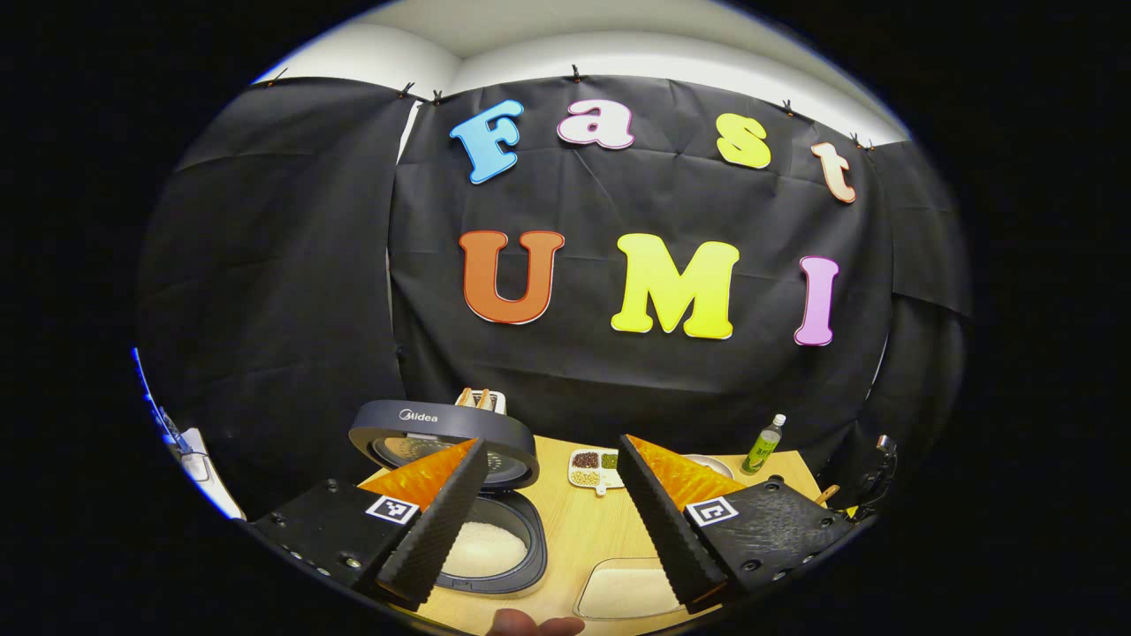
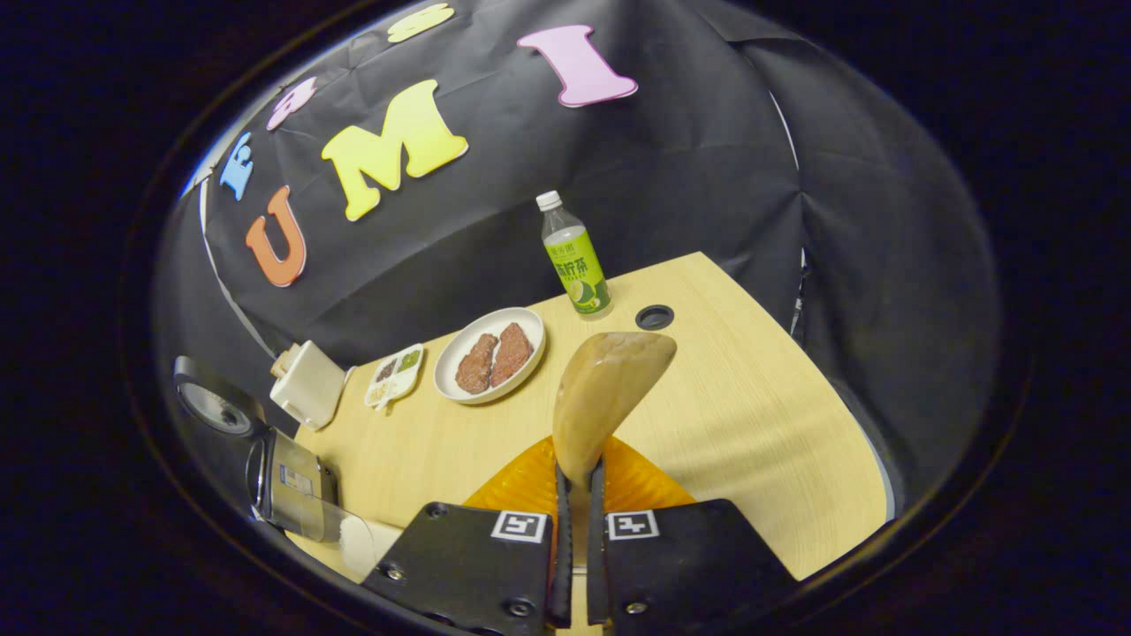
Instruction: Close the left gripper, press the button to open the rice cooker; take a wooden spoon from the chopstick holder with the right hand, scoop a spoonful of rice and pour it into the rice cooker, then put the wooden spoon back into the chopstick holder.
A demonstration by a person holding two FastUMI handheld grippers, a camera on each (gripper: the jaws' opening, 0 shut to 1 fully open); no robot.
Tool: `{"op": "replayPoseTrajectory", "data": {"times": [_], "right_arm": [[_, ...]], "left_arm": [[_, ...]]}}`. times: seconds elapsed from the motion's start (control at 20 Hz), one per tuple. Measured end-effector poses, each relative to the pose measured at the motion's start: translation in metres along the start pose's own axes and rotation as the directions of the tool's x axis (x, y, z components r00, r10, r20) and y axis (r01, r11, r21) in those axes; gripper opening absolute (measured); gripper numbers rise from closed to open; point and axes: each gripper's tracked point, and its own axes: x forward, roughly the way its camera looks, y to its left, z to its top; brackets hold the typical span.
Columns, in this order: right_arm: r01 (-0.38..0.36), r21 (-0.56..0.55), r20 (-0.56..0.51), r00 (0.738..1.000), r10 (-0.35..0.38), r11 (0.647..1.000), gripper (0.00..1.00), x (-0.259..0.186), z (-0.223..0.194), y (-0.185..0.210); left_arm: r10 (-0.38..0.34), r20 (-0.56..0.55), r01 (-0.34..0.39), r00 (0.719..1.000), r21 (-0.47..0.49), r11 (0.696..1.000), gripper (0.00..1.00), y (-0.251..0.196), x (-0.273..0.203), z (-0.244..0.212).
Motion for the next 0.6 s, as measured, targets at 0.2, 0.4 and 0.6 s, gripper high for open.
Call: {"op": "replayPoseTrajectory", "data": {"times": [0.2, 0.4, 0.6], "right_arm": [[0.037, -0.028, 0.096, 0.995, -0.034, 0.999, 0.09, -0.035, 0.027, 0.016], [0.051, -0.049, 0.175, 0.984, -0.042, 0.998, 0.09, -0.079, 0.049, 0.046], [0.073, -0.067, 0.195, 0.979, -0.059, 0.995, 0.09, -0.114, 0.044, 0.088]], "left_arm": [[-0.005, 0.045, 0.004, 0.999, 0.01, 1.0, 0.95, 0.019, -0.022, 0.007], [-0.012, 0.089, 0.009, 0.996, 0.042, 0.999, 0.95, 0.04, -0.044, 0.009], [-0.05, 0.108, 0.042, 0.993, 0.072, 0.996, 0.94, 0.051, -0.064, 0.004]]}}
